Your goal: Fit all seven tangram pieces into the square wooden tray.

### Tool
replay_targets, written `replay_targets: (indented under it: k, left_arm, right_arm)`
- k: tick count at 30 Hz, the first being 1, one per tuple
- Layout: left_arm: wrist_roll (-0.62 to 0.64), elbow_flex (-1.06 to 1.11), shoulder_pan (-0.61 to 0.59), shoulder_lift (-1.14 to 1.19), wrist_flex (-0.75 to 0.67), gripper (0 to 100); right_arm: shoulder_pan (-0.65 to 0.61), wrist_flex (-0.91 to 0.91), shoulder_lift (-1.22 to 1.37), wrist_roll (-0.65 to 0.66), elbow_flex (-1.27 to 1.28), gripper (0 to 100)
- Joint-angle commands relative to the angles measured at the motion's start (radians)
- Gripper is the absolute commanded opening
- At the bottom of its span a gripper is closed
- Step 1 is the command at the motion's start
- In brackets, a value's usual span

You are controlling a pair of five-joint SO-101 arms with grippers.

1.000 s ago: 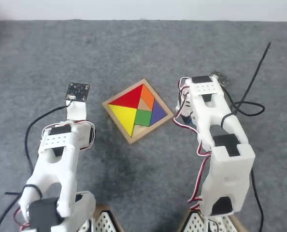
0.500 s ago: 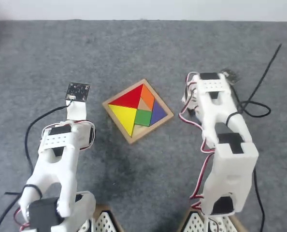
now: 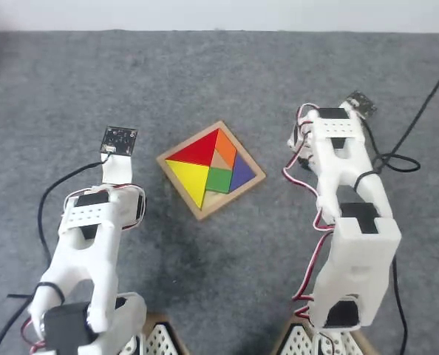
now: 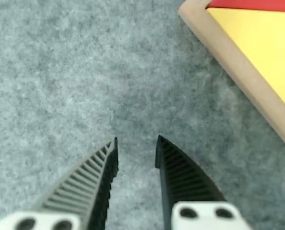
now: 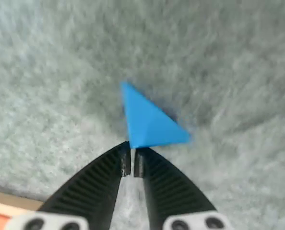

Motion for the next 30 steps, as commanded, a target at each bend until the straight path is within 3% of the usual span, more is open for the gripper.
replay_targets:
  k: [1,7,13,18,23,30]
  left_arm:
    - [-0.006,-0.004,0.006,-0.008,-0.017,12]
    - [-0.006,-0.004,0.006,-0.008,-0.017,12]
    - [-0.006,-0.004,0.006,-0.008,-0.017,12]
    - [-0.006,-0.004,0.006,-0.008,-0.017,12]
    - [-0.006,-0.004,0.006,-0.008,-0.017,12]
    - [-0.006,-0.004,0.006,-0.008,-0.017,12]
  right_arm:
    - [0.073,-0.028,-0.016,0.020,-0.104,1.7]
    - [0.136,-0.018,-0.025,0.029,-0.175,1.5]
    - [0.153,0.147,-0.018,0.284,-0.265,6.7]
    - [0.102,0.236,-0.025,0.336,-0.293,12.4]
    - [-0.027,0.191,-0.002,0.500,-0.293,13.3]
    - [-0.004,0.136,0.068,0.555,-0.295,13.3]
